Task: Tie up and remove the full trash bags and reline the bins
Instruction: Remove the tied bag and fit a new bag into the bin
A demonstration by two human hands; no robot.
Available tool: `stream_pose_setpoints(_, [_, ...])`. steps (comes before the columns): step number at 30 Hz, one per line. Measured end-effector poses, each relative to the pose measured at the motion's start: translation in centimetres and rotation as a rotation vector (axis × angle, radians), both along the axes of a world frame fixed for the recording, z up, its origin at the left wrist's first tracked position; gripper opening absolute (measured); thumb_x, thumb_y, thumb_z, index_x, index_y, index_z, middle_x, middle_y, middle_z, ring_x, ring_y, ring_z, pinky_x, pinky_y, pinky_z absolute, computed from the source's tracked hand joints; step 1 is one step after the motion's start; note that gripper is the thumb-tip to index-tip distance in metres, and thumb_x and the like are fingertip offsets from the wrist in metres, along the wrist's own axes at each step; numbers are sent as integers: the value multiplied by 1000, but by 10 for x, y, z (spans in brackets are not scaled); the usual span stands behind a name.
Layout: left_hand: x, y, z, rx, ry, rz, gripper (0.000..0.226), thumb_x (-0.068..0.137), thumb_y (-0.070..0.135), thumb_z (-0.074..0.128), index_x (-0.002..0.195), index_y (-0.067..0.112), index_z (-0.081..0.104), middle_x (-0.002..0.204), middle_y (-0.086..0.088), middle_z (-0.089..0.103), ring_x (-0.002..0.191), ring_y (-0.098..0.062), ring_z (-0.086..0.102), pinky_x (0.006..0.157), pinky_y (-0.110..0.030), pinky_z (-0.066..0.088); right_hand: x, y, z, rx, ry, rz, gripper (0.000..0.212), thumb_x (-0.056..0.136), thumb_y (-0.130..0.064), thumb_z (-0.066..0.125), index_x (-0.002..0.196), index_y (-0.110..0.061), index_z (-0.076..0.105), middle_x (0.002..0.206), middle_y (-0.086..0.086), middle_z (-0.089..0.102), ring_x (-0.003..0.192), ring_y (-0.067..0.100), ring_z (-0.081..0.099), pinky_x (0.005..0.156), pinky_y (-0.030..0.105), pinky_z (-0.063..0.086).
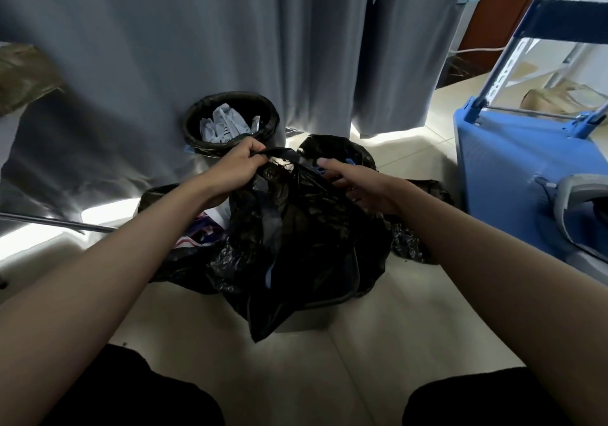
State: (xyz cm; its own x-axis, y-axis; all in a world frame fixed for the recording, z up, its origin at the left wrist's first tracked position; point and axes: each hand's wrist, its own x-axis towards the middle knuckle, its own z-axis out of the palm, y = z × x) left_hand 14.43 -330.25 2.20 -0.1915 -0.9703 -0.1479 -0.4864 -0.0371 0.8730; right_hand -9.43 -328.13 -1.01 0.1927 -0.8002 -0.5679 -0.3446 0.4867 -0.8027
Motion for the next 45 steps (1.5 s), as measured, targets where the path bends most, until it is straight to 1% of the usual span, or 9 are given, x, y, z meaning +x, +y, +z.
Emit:
stream_pose_setpoints(2, [0,-1,0,0,-5,27,3,100,13,47,102,16,48,79,-4,54,53,-4,50,43,-13,38,-3,3,1,-14,47,122,63,74,-72,64,120,-29,66,120,-2,67,109,18,62,91,32,50])
stream_pose_setpoints(8, [10,-2,2,152,15,-8,33,86,11,70,112,15,51,88,-3,64,62,-6,61,50,-16,49,-1,1,-16,-243,293,21,11,87,-10,66,96,-5,71,82,9,66,65,15,62,61,21,54])
stream_pose_setpoints(16, [24,4,9,370,-524,-453,80,51,60,86,104,3,65,96,-12,68,82,-14,61,78,-31,54,-18,-7,-33,-278,609,-137,35,86,-25,65,108,3,67,108,19,68,101,35,65,90,38,54])
stream_pose_setpoints(19, [20,4,6,348,-621,-452,35,67,54,79,74,20,72,80,-6,62,74,-12,56,69,-24,50,-24,-7,-35,-272,613,-262,36,85,-27,64,109,0,66,107,18,66,98,34,64,88,39,55])
stream_pose_setpoints(23, [4,10,-16,446,-555,-422,15,92,26,62,97,13,67,95,-6,69,81,-12,65,59,-19,54,-20,-9,-32,-291,574,-328,36,83,-31,60,105,-4,67,103,16,65,93,32,63,85,38,56])
stream_pose_setpoints(32, [-27,22,-76,430,-495,-321,20,100,30,43,111,17,53,103,2,59,82,-8,56,66,-21,43,3,-5,-23,-344,437,2,23,91,-31,61,89,-8,64,85,8,60,84,22,58,76,28,44])
stream_pose_setpoints(36, [-20,29,-94,596,-491,-450,34,102,28,44,128,9,55,121,-8,59,112,-24,58,93,-30,43,3,1,-26,-223,390,216,14,87,-28,65,92,-15,68,94,6,69,94,25,67,87,35,54])
stream_pose_setpoints(41, [-12,21,-75,491,-483,-460,16,95,24,60,89,12,68,78,0,67,70,-10,61,61,-19,47,9,5,-25,-128,435,398,15,82,-32,75,84,-20,66,98,10,70,93,28,69,89,44,57])
stream_pose_setpoints(45, [10,1,-52,557,-338,-347,21,88,12,70,96,-5,62,88,-19,73,81,-24,73,81,-36,60,10,1,-22,-115,482,397,27,81,-33,78,94,-15,64,108,11,67,100,29,66,93,47,55])
